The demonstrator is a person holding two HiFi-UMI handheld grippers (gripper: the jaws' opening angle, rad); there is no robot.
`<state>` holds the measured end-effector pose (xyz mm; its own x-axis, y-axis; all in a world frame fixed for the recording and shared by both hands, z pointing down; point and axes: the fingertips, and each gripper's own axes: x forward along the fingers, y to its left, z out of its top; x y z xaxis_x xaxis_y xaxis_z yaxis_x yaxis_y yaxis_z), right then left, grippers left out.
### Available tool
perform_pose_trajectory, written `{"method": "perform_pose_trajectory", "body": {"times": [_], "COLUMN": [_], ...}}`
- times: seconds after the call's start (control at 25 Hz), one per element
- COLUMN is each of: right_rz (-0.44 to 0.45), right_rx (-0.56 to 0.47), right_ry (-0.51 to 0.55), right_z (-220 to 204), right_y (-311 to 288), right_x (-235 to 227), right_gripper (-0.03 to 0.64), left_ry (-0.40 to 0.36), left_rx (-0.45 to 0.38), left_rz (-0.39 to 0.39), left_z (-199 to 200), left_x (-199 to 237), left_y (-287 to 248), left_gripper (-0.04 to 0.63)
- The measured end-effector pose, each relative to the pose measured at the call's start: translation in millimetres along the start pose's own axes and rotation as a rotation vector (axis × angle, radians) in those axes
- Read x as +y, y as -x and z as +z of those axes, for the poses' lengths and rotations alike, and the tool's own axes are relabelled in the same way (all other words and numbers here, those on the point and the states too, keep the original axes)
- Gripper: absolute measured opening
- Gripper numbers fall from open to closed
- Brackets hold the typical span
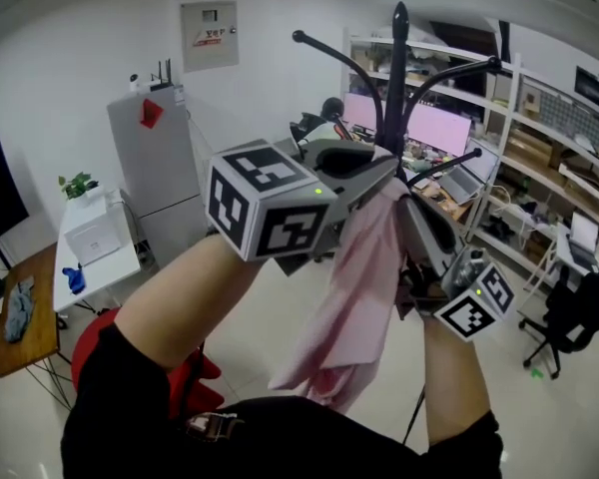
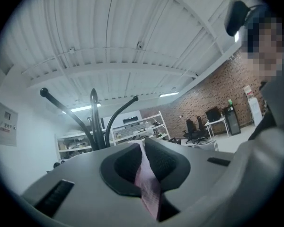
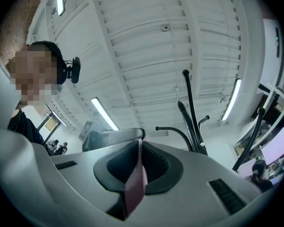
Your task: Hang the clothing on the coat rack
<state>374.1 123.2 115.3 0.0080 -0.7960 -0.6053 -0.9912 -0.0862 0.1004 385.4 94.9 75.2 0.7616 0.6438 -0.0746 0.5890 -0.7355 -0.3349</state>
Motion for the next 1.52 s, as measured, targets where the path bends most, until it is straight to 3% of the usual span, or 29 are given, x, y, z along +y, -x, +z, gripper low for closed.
{"method": "perform_pose_trajectory", "body": {"times": [0.2,0.56,0.72,1.0,1.24,1.4,1.52], "right_rz": [-0.031,0.029,0.042,0.032,-0.011,-0.039,-0.071], "right_rx": [0.02,0.048,0.032,0.03,0.052,0.065,0.074], "right_ry": [-0.076,-0.268,-0.34,-0.391,-0.399,-0.417,-0.374], "right_z": [-13,-52,-58,-59,-65,-75,-78], "right_y": [-3,3,11,19,25,34,48], "right_x": [-18,-9,-2,0,-7,-14,-15], "right_gripper": [0.018,0.02,0.021,0.025,0.028,0.028,0.04], "left_ry": [0.1,0.473,0.592,0.639,0.682,0.72,0.726], "left_rx": [0.0,-0.087,-0.141,-0.205,-0.285,-0.289,-0.278], "left_rz": [-0.023,-0.196,-0.247,-0.264,-0.168,-0.143,-0.141], "left_z": [-8,-14,-19,-28,-58,-87,-110], "left_x": [17,19,17,16,35,34,20], "left_y": [-10,0,13,36,79,97,112], "left_gripper": [0.018,0.026,0.026,0.032,0.032,0.032,0.032]}}
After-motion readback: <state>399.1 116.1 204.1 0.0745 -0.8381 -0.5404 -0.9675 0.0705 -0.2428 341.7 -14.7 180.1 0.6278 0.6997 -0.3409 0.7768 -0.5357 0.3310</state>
